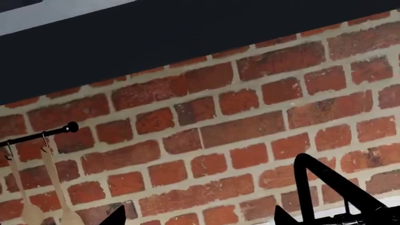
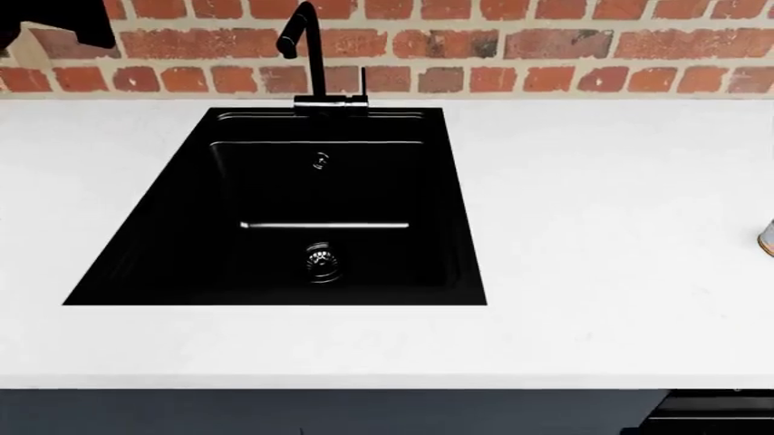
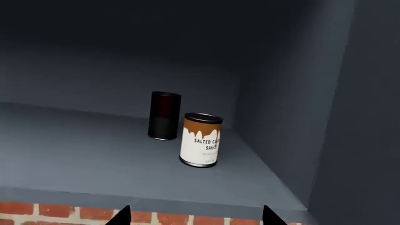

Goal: Pick the cans from the counter and place them in their designated side in the cabinet.

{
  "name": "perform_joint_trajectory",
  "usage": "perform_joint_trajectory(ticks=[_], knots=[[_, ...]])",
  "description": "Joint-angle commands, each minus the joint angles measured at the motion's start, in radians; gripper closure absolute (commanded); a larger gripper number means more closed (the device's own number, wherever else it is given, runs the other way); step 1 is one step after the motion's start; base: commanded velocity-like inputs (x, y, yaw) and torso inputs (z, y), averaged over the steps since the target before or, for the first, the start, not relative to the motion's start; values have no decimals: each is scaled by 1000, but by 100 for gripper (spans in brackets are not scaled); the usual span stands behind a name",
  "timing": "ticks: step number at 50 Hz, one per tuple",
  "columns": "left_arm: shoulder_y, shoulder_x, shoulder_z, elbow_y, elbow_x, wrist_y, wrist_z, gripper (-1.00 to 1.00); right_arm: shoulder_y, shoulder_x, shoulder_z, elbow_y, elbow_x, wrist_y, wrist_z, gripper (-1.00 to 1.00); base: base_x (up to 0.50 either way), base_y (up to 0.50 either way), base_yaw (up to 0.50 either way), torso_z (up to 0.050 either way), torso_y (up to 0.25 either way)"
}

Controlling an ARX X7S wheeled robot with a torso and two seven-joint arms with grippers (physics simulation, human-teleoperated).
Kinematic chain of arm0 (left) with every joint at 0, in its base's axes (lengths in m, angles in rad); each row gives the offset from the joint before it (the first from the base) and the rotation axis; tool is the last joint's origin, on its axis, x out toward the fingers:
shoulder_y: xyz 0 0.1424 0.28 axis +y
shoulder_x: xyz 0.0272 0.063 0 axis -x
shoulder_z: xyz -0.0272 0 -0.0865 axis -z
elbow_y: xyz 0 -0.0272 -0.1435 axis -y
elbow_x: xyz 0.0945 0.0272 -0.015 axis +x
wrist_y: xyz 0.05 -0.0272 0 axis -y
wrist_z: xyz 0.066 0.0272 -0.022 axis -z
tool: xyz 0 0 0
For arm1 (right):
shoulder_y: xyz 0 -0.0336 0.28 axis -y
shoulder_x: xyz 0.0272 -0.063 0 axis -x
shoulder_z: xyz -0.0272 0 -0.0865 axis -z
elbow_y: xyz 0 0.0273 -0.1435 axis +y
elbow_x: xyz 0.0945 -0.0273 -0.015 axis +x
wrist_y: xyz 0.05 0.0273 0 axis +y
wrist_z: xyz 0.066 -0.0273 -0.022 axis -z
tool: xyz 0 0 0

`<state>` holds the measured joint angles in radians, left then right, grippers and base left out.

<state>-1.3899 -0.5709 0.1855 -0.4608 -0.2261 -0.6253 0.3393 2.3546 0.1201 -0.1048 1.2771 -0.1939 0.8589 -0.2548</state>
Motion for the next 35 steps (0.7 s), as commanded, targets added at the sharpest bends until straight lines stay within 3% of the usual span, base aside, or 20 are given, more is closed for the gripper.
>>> perform_joint_trajectory(ticks=[1,10,13,16,18,28,35], knots=[[76,25,-53,108,-37,-13,-59,-100,-12,21,-84,32,117,-45,-23,-100,0,0,0,0,0],[174,39,-111,252,-86,-51,-106,-100,-50,24,-95,5,156,-147,-9,-100,0,0,0,0,0],[226,49,-148,350,-108,-78,-147,-100,-285,66,-77,-445,160,111,-4,-100,0,0,0,0,0],[269,55,-183,440,-132,-103,-178,-100,-421,107,-110,-894,144,228,-22,-100,0,0,0,0,0],[291,57,-205,494,-153,-130,-191,-100,-480,128,-113,-1062,145,308,-36,-100,0,0,0,0,0],[357,67,-263,641,-201,-185,-235,-100,-741,173,-64,-1703,152,655,-52,-100,0,0,0,0,0],[399,80,-317,733,-255,-231,-255,-100,-848,163,-59,-1877,86,711,-116,-100,0,0,0,0,0]])
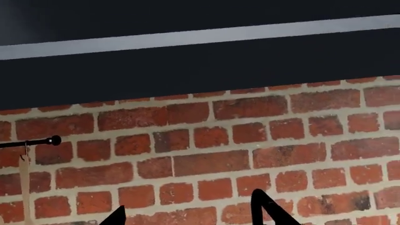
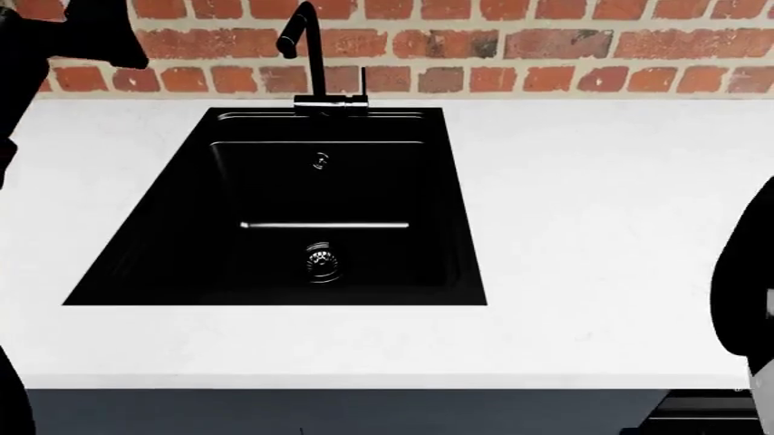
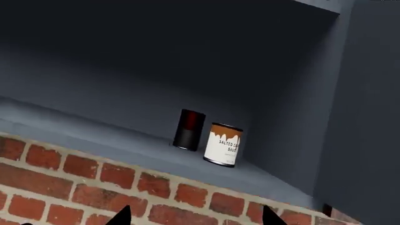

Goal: Pick the cans from the counter and place them in their designated side in the cabinet.

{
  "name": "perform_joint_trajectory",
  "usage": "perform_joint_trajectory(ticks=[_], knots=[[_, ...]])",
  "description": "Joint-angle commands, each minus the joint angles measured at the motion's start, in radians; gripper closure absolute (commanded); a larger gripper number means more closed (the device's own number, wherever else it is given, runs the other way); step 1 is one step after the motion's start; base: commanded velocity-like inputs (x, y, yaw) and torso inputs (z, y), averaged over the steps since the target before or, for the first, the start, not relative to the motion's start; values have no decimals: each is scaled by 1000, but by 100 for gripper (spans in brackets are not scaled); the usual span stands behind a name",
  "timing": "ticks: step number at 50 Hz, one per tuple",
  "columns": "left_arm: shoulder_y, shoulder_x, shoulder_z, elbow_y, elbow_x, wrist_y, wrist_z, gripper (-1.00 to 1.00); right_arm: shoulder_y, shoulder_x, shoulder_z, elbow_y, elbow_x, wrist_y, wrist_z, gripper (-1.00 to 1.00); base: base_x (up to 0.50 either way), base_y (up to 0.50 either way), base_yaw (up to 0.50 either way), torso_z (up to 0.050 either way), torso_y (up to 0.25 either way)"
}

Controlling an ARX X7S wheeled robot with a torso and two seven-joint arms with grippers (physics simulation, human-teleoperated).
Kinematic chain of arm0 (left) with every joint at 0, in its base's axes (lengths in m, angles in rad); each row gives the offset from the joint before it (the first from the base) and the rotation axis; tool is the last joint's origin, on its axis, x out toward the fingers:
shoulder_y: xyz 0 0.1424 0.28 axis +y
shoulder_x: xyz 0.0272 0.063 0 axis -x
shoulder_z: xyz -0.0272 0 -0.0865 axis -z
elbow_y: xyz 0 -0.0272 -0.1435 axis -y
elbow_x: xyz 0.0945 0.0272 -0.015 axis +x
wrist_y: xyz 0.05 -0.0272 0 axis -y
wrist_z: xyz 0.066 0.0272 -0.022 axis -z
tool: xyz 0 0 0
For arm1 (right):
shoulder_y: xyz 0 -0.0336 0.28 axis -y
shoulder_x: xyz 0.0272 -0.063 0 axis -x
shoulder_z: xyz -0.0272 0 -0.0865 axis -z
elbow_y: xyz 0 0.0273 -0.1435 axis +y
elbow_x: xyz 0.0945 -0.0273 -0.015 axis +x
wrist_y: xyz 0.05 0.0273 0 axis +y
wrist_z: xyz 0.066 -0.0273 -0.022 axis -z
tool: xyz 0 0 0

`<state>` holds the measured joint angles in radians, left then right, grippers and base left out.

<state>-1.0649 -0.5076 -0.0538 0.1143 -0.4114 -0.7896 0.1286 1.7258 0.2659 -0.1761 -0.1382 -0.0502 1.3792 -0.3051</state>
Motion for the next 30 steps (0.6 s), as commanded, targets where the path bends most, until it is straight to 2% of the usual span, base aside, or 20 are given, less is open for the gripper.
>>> perform_joint_trajectory(ticks=[1,5,7,10,20,23,27,30], knots=[[78,19,-86,166,-77,-72,-47,-100,-231,6,2,-473,-132,191,-123,-100,0,0,0,0,0],[121,36,-126,213,-97,-77,-69,-100,-293,-113,-59,-488,-715,191,-609,-100,0,0,0,0,0],[173,49,-151,264,-108,-77,-86,-100,-338,-154,-65,-507,-974,190,-780,-100,0,0,0,0,0],[242,67,-184,325,-132,-88,-99,-100,-402,-195,-59,-543,-1145,186,-911,-100,0,0,0,0,0],[382,127,-326,459,-259,-192,-153,-100,-550,-264,-38,-648,-1474,188,-1172,-100,0,0,0,0,0],[428,143,-368,503,-305,-231,-166,-100,-654,-266,-25,-728,-1373,191,-1065,-100,0,0,0,0,0],[486,168,-419,546,-365,-286,-186,-100,-840,-266,36,-879,-906,191,-635,-100,-46,0,0,0,0],[532,182,-421,563,-370,-287,-186,-100,-913,-266,145,-909,-584,177,-393,-100,-430,0,0,0,0]])
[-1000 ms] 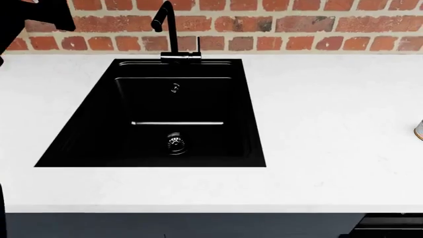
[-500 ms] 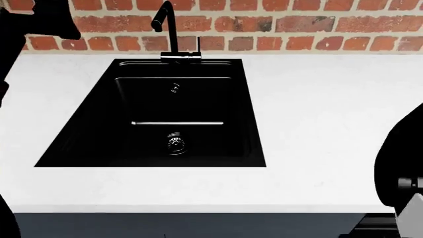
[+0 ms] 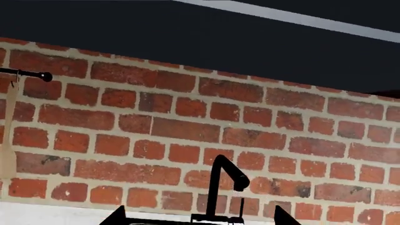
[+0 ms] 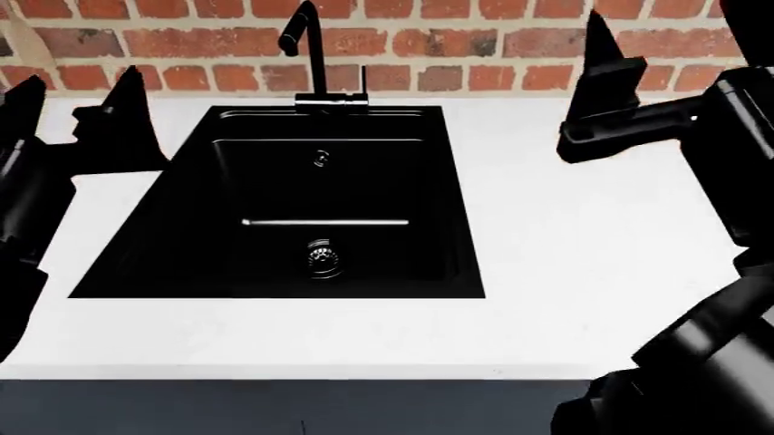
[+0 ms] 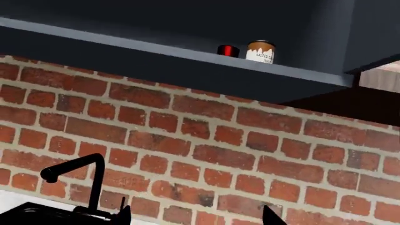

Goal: Pick the cans from the counter and place them in their designated side in the cabinet.

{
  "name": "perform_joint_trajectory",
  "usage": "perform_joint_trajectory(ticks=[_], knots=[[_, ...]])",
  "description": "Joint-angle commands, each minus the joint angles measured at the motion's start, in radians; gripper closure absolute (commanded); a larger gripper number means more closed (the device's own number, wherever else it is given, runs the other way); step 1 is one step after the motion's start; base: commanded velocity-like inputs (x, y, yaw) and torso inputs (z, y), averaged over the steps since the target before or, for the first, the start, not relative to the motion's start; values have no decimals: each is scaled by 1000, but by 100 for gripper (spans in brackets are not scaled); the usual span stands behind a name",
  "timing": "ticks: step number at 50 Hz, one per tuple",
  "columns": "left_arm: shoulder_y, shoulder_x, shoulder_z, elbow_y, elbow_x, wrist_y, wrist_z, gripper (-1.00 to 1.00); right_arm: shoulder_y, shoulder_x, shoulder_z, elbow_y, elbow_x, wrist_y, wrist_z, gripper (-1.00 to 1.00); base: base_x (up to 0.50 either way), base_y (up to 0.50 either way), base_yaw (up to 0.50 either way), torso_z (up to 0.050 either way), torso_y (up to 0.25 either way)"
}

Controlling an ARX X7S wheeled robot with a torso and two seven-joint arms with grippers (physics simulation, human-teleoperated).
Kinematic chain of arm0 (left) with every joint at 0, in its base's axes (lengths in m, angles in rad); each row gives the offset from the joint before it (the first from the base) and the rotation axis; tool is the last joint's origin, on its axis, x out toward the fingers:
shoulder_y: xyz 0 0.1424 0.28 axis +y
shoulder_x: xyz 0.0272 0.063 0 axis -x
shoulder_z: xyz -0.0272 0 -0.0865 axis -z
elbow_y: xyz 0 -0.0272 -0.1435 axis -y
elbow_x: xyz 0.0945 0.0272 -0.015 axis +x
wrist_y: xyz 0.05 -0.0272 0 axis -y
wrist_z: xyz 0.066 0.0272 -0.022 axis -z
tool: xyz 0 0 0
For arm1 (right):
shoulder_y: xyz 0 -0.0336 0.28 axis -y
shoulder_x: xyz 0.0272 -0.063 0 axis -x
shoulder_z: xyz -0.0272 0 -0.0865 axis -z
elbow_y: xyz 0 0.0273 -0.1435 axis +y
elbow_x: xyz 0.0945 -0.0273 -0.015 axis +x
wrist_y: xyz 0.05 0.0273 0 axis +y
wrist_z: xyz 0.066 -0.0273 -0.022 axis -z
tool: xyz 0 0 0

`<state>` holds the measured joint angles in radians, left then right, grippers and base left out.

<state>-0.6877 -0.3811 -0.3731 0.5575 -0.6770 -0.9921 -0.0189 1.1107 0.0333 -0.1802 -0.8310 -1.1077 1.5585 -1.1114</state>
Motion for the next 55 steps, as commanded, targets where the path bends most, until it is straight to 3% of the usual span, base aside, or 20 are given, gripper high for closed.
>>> perform_joint_trajectory(ticks=[1,2,4,7,10,12,22,55], knots=[[171,60,-99,125,-103,-82,-37,-100,-376,-33,244,-216,624,-77,563,-100,-500,0,0,0,0],[185,63,-96,126,-100,-80,-37,-100,-444,-33,295,-216,774,-138,707,-100,-500,0,0,0,0],[204,66,-89,130,-91,-72,-35,-100,-515,-33,340,-216,1029,-198,809,-100,-500,0,0,0,0],[226,71,-91,143,-99,-75,-37,-100,-585,-26,381,-216,1168,-250,906,-100,-500,0,0,0,0],[238,74,-92,148,-105,-79,-38,-100,-647,86,449,-216,1578,-292,1209,-100,-500,-68,0,0,0],[238,79,-97,151,-115,-86,-44,-100,-667,115,468,-215,1699,-310,1296,-100,-383,-447,0,0,0],[289,91,-13,143,3,33,-37,-100,-738,107,459,-157,1700,-422,1301,-100,-123,-500,0,0,0],[321,80,-5,163,1,51,-55,-100,-804,116,403,-72,1689,-563,1297,-100,-16,-500,0,0,0]])
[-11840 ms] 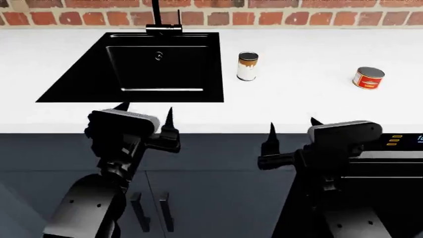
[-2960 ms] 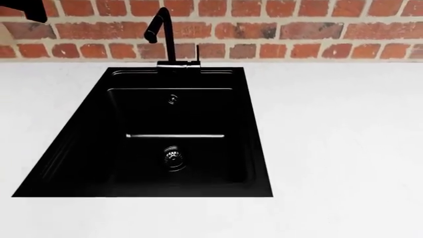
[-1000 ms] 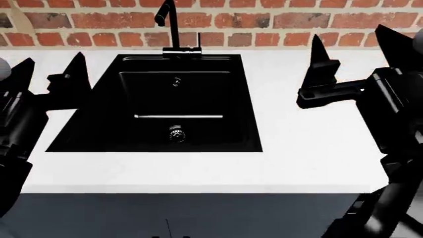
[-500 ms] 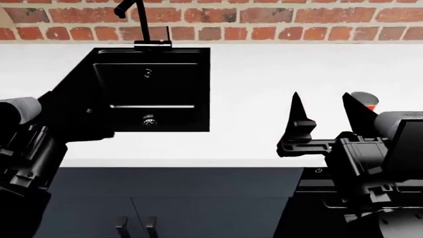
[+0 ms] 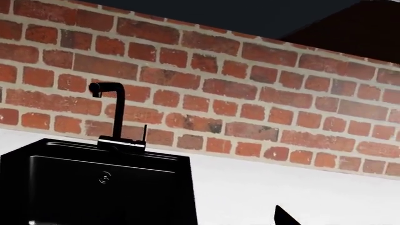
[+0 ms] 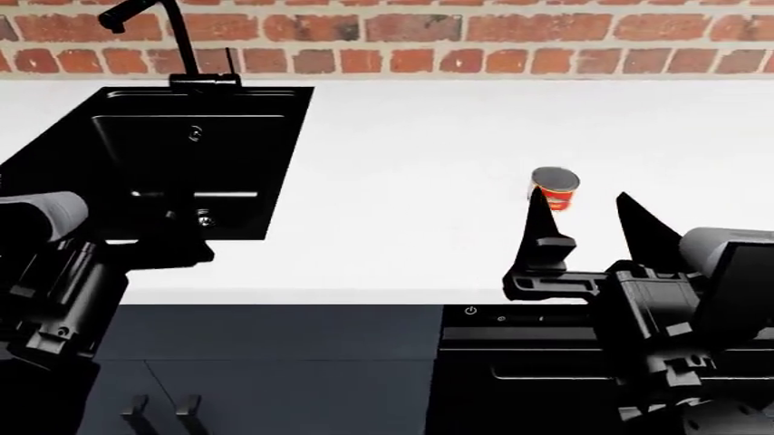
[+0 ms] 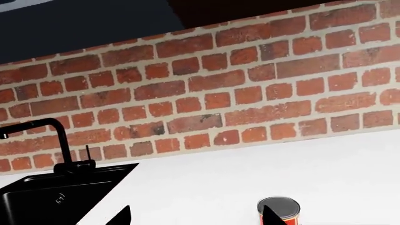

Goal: Pick the cans from the counter and place them in their designated side in the cabinet.

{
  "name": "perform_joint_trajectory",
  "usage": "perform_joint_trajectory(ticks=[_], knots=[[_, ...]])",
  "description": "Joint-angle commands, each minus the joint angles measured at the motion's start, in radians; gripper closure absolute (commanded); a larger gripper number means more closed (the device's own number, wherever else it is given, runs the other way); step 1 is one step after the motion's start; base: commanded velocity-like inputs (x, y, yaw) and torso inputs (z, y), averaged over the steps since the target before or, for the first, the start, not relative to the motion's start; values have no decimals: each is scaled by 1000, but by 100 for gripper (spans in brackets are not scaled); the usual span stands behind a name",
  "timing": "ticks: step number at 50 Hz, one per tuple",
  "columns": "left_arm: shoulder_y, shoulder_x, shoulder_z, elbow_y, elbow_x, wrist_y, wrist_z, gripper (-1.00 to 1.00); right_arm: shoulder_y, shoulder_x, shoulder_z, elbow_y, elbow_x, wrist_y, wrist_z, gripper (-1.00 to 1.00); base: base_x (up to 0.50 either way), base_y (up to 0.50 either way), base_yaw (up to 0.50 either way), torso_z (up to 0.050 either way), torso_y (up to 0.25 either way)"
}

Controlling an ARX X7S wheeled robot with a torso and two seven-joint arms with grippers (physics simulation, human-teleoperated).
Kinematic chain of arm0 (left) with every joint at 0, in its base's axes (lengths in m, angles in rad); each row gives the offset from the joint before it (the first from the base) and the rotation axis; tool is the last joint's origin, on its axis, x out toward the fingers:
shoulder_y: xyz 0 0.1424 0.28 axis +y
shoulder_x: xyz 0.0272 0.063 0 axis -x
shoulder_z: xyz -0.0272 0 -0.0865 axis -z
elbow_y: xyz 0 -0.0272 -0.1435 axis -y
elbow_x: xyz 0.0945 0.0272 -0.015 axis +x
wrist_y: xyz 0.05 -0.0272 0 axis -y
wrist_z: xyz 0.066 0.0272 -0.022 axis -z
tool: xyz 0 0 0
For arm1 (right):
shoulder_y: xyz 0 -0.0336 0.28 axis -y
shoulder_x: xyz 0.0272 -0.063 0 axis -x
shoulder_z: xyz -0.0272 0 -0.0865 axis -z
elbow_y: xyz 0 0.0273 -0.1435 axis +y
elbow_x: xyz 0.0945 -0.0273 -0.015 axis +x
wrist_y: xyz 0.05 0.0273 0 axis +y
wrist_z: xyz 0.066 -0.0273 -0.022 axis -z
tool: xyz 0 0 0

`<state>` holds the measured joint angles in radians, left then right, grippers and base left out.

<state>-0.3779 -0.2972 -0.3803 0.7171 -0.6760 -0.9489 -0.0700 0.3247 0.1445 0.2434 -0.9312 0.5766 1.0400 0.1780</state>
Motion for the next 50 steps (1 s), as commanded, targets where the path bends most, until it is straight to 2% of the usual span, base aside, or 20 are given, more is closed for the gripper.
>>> perform_joint_trajectory(ticks=[1,17,23,30,33,37,42,50], knots=[[11,-4,2,4,-1,7,-4,-100,-18,6,-20,28,6,-46,8,-100,0,-500,0,0,0],[17,-9,6,-4,-4,19,-5,-100,-25,18,-39,40,8,-63,24,-100,0,-500,0,0,0],[10,-15,21,-17,17,36,-8,-100,-11,17,-58,73,-2,-62,40,-100,0,0,0,0,0],[-36,-33,101,-93,151,122,-38,-100,28,95,-175,144,-72,-56,23,-100,0,0,0,0,0],[-60,-45,119,-135,188,153,-41,-100,55,99,-171,186,-50,-44,1,-100,0,0,0,0,0],[-78,-62,127,-160,206,168,-36,-100,125,108,-144,234,3,23,-18,-100,0,0,0,0,0],[-77,-69,133,-180,220,187,-32,-100,217,137,-190,333,3,70,-42,-100,0,0,0,0,0],[-69,-70,131,-189,222,195,-34,-100,278,144,-239,401,10,97,-65,-100,0,0,0,0,0]])
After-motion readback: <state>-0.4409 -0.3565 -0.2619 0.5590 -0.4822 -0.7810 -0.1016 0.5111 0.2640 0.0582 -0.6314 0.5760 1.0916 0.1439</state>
